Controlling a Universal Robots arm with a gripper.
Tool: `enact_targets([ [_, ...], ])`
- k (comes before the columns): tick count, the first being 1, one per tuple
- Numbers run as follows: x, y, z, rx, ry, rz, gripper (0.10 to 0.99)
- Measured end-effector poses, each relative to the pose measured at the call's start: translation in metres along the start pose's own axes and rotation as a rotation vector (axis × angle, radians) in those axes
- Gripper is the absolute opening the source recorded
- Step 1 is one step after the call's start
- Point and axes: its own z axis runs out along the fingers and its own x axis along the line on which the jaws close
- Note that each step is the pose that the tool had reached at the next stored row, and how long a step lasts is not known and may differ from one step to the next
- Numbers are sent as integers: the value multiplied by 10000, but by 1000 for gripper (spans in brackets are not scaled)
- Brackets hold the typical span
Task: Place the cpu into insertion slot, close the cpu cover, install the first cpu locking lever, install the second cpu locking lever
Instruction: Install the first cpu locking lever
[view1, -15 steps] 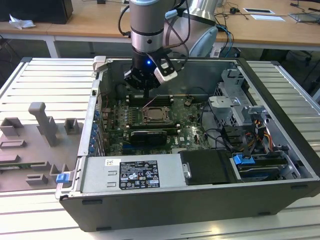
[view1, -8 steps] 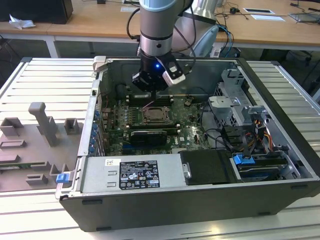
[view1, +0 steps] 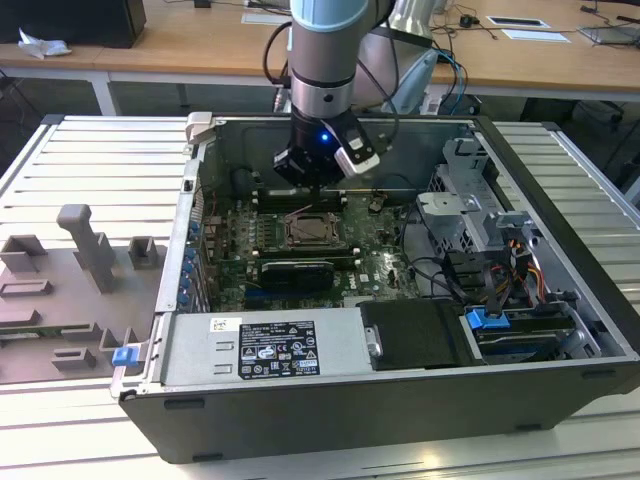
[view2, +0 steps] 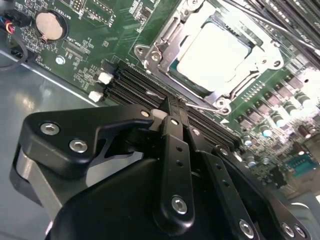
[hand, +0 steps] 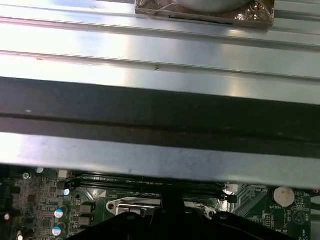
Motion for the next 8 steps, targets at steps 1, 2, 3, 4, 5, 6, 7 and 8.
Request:
enact_targets([
  [1,-7,-1,12,0,0,0,106],
  [2,-13,-1,23,1,0,0,106],
  [3,-19,-2,34,1,1,0,106],
  [4,-25,-2,46,1,0,1,106],
  [5,-33,-3,63,0,0,0,106],
  [6,-44,-5,83,1,0,1,106],
  [7,-54,-6,96,1,0,1,106],
  [8,-60,-7,107,1,0,1,106],
])
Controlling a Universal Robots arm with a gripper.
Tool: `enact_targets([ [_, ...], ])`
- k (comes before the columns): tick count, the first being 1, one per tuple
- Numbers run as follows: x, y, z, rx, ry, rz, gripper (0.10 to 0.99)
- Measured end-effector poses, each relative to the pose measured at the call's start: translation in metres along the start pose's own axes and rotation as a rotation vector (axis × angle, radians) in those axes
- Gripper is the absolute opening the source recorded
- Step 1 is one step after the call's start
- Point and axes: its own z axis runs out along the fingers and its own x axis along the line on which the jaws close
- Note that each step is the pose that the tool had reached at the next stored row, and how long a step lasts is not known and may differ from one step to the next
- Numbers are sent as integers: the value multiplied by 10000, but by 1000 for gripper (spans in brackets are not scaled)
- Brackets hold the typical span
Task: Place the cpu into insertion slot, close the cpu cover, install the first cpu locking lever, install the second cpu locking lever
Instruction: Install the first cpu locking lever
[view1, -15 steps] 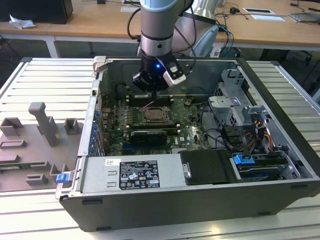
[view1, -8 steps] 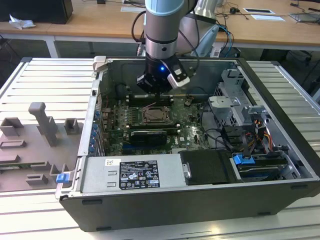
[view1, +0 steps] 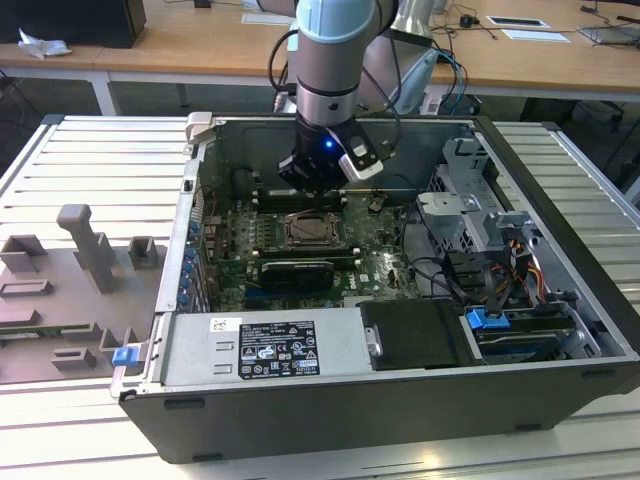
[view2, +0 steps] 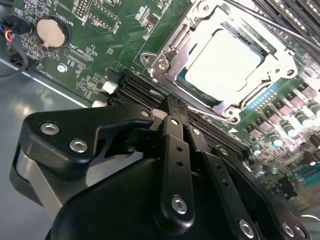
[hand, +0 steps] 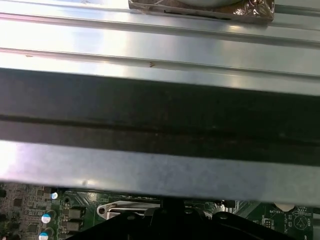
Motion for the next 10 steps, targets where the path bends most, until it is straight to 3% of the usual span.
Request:
enact_targets([
  [3,-10,-7,58,-2,-2,0,106],
  [8,-13,-9,70,15,1,0,106],
  [10,-16,-9,71,67,5,-3,106],
])
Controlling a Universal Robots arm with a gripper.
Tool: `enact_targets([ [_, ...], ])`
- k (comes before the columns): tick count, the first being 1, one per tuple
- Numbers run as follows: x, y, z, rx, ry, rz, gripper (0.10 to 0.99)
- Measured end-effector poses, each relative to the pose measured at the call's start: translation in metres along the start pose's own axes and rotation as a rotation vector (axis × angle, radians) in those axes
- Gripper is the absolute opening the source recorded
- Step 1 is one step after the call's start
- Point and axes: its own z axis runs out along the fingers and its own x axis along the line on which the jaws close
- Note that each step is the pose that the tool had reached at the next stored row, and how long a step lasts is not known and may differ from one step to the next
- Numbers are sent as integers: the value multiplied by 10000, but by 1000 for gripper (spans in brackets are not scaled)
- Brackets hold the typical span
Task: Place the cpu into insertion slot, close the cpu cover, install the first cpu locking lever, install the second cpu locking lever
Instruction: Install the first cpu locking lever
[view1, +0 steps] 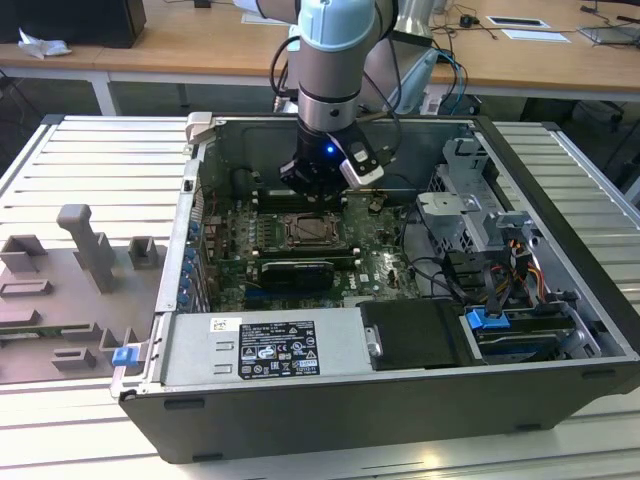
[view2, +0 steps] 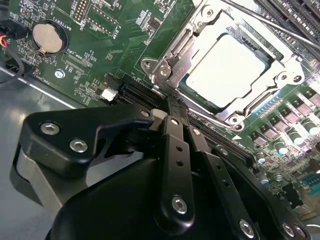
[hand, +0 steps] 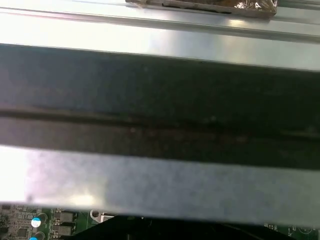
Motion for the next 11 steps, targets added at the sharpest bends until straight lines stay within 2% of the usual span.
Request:
enact_targets([
  [2,0,-1,0,34,5,1,106],
  [9,-6,1,-8,39,2,0,106],
  [11,-9,0,-4,107,9,3,106],
])
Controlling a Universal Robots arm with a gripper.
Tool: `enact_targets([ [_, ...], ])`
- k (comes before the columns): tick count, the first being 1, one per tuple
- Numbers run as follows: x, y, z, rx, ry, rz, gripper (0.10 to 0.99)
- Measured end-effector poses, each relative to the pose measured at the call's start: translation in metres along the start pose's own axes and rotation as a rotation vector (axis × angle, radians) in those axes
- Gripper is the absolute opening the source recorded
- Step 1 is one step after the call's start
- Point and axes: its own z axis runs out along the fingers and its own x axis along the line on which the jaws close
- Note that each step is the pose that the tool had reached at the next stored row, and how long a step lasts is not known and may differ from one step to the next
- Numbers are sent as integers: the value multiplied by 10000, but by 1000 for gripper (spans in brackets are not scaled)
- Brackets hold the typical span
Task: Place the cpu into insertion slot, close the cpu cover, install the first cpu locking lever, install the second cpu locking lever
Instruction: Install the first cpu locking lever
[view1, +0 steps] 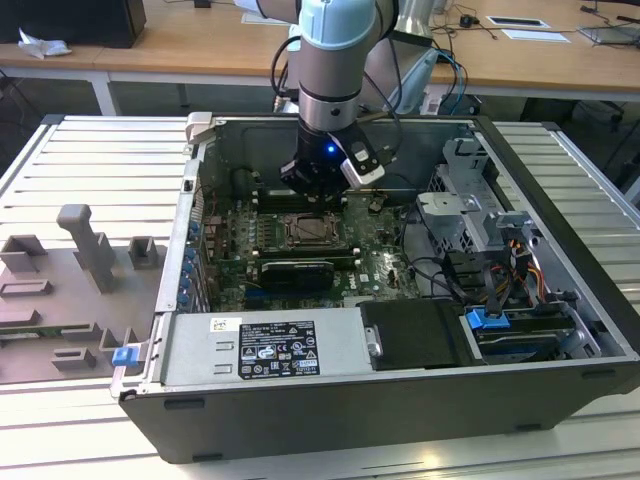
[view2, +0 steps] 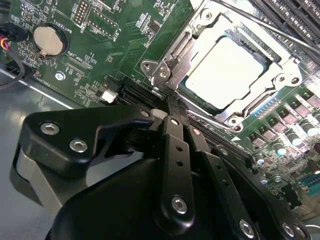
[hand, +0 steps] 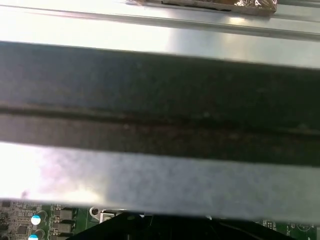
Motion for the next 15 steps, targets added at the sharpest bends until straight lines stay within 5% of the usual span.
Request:
enact_targets([
  [5,-6,-2,15,110,9,0,106],
  [11,-9,0,-3,112,7,0,106],
  [15,-14,-3,9,275,24,0,106],
])
